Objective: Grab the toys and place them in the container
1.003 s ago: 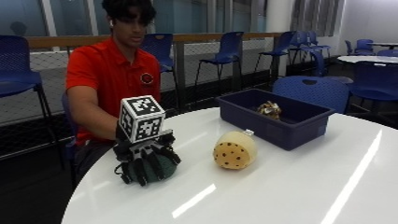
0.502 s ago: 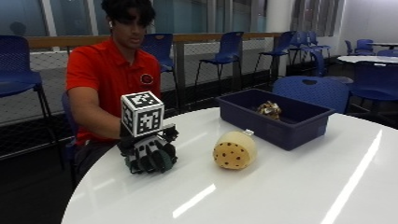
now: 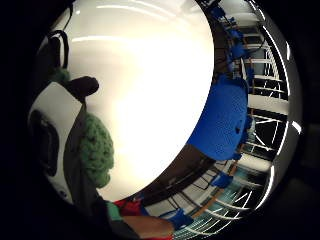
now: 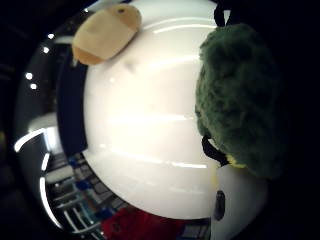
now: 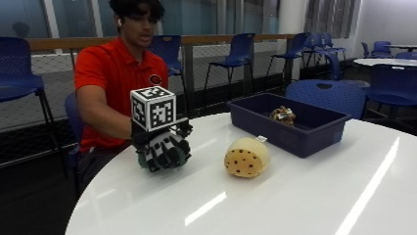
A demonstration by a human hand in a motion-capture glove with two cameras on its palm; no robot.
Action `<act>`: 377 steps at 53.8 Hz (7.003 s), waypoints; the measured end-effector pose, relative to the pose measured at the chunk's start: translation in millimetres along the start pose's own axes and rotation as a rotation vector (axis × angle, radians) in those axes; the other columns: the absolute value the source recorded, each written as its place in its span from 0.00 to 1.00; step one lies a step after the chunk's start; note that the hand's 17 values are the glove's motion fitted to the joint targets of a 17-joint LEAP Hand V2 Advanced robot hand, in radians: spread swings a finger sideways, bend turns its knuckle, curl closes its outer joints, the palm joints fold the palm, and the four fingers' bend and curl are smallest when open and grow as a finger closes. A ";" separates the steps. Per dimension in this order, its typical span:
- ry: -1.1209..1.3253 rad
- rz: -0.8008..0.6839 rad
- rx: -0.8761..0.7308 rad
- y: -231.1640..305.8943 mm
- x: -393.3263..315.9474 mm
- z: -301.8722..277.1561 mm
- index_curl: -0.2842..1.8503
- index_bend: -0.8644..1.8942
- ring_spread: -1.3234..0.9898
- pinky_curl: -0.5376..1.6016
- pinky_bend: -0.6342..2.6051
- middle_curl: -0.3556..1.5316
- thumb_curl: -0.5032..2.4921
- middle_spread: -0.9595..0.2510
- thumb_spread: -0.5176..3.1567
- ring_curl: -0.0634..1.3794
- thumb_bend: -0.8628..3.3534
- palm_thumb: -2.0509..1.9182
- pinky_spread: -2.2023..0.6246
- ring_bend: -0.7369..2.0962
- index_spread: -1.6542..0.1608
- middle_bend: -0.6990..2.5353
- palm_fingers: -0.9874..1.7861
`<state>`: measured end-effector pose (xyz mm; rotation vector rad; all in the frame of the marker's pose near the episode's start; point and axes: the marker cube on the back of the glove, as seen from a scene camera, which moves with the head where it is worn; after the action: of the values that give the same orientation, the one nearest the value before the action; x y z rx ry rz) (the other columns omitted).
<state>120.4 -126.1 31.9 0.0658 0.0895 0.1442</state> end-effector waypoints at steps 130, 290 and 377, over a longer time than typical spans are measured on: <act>-0.009 -0.299 0.068 -87.3 -254.3 -144.5 0.30 0.36 0.56 0.39 0.45 0.41 0.29 0.71 0.42 0.30 0.18 0.49 0.81 0.32 0.72 0.26 0.28; 0.103 -0.335 0.148 -81.4 -330.9 -193.8 0.32 0.38 0.33 0.46 0.53 0.57 0.48 0.34 0.29 0.44 0.22 0.70 0.63 0.58 0.66 0.35 0.68; 0.048 -0.301 0.057 -36.0 -290.6 -132.1 0.28 0.37 0.57 0.40 0.46 0.39 0.30 0.73 0.46 0.30 0.20 0.51 0.82 0.33 0.72 0.26 0.30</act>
<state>-173.4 -196.4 -77.5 0.1048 0.1507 -0.1575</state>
